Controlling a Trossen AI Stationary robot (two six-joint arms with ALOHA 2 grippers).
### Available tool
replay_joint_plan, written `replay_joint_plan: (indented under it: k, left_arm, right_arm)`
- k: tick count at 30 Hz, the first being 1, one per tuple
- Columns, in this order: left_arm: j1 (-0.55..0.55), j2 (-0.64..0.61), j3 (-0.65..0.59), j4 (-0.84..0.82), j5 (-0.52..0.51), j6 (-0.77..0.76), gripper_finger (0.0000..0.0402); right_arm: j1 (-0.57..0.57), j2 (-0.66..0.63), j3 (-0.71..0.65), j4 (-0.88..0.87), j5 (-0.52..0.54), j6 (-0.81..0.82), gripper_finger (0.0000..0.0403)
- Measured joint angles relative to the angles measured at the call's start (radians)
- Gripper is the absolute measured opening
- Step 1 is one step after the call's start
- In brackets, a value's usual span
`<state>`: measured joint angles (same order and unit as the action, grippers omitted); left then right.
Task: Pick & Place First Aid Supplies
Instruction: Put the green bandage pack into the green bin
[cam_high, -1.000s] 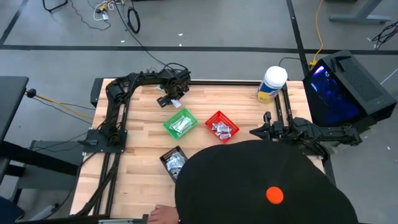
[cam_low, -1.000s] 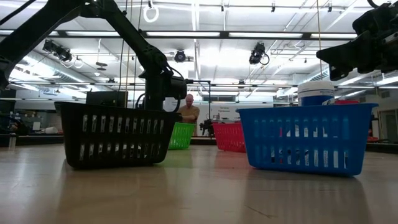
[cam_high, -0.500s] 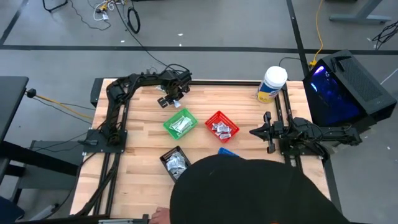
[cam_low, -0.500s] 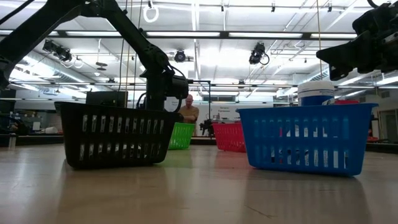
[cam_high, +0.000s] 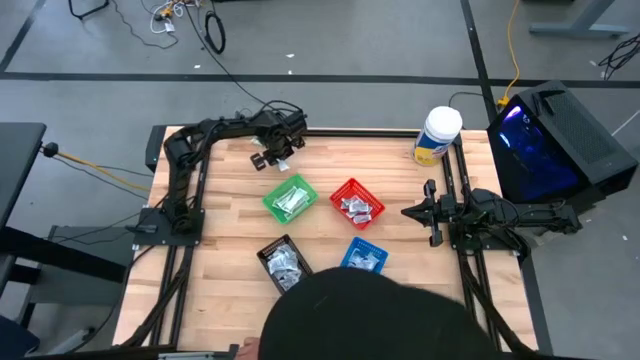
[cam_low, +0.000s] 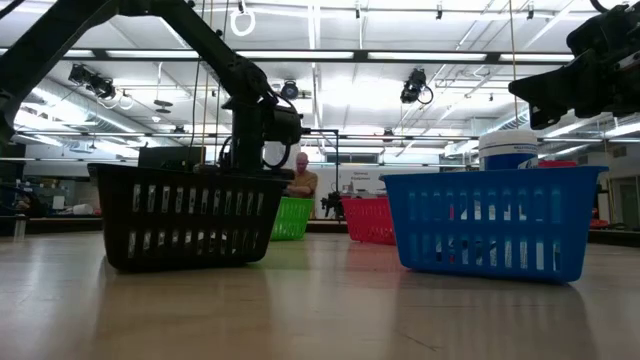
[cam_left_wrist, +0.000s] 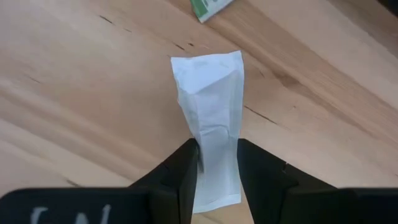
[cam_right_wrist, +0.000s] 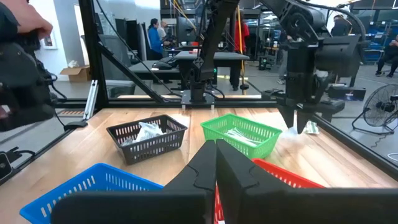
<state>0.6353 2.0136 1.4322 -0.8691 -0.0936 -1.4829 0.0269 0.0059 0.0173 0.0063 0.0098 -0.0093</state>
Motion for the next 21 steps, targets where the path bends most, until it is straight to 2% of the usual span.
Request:
replay_joint_plan:
  k: [5,11,21]
  left_arm:
    - [-0.001,-0.040,0.000,-0.030,-0.032,0.026,0.0122]
    - [-0.012,-0.100,0.000,-0.051,-0.038,0.160,0.0122]
    - [-0.105,-0.178,0.000,-0.057,-0.029,0.306,0.0122]
  right_arm:
    - [0.000,0.000,0.000,0.000,0.000,0.000,0.0013]
    - [0.000,0.000,0.000,0.000,0.000,0.000,0.0013]
    - [0.000,0.000,0.000,0.000,0.000,0.000,0.0013]
